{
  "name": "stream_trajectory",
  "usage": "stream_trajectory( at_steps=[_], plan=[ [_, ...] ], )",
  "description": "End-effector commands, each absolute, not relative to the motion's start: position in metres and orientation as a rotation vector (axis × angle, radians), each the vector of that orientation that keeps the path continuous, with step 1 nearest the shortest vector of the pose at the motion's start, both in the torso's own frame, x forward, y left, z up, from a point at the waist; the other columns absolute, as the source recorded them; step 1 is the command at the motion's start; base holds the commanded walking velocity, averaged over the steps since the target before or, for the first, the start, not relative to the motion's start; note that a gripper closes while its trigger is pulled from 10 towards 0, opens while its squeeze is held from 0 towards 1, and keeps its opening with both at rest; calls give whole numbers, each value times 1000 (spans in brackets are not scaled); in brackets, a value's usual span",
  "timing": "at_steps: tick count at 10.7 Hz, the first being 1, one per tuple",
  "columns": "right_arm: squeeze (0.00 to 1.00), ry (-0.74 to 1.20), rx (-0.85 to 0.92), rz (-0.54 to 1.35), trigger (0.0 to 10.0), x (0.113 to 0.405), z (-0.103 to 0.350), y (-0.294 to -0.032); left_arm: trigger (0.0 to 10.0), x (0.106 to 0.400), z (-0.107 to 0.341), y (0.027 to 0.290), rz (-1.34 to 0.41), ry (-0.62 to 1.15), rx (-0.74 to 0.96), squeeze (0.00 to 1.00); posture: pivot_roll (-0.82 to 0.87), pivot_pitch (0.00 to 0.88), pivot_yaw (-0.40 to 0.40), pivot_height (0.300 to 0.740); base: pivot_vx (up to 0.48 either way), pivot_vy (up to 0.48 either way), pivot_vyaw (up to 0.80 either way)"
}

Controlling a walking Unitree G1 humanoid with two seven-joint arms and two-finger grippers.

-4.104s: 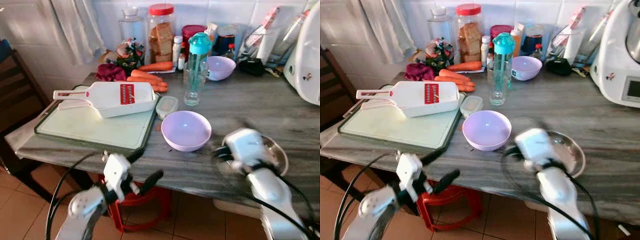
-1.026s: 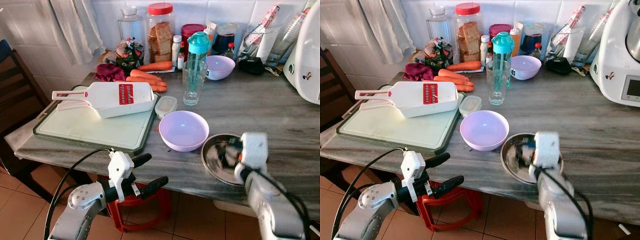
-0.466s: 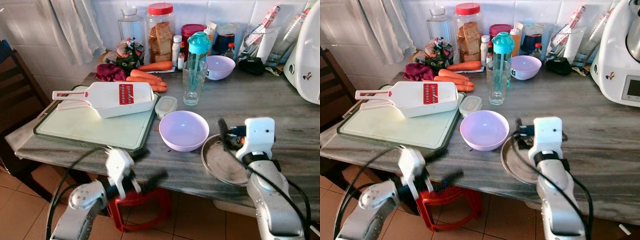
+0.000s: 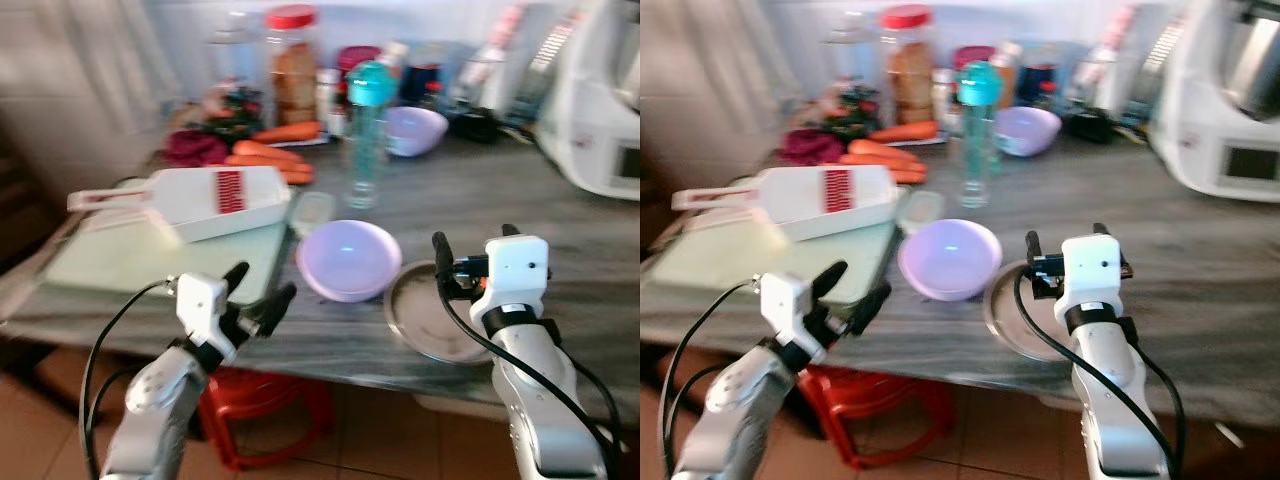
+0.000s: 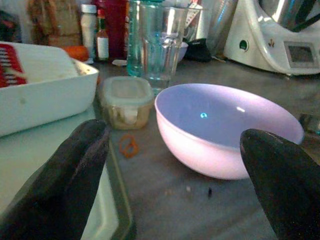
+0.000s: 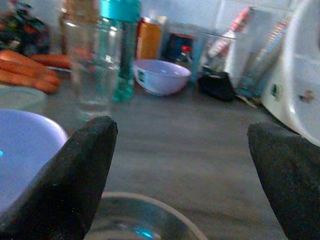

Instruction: Setting the table

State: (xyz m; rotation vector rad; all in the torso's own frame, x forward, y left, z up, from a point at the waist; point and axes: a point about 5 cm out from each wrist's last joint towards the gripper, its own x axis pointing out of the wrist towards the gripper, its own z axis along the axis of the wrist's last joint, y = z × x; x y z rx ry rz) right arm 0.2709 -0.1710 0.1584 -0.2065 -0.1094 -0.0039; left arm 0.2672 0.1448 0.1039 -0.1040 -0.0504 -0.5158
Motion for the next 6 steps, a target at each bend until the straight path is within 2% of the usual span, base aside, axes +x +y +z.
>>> stream_trajectory(
  at_steps=[1,3,5,6],
  plan=[
    [0,-133,-205,-2,10000,273,163,-171,10000,271,100,150,-450,-28,-57,0,37,0,46,740,0,0,-800],
    [0,-143,-198,-7,10000,271,163,-170,10000,279,104,155,-325,-36,-42,0,33,0,49,740,0,0,-722],
    [0,-152,-202,0,10000,269,161,-169,10000,288,112,164,-193,-68,27,0,33,0,50,740,0,0,0],
    [0,-150,-200,-1,10000,269,160,-170,10000,289,113,164,-193,-67,37,0,36,1,50,740,0,0,0]
  ],
)
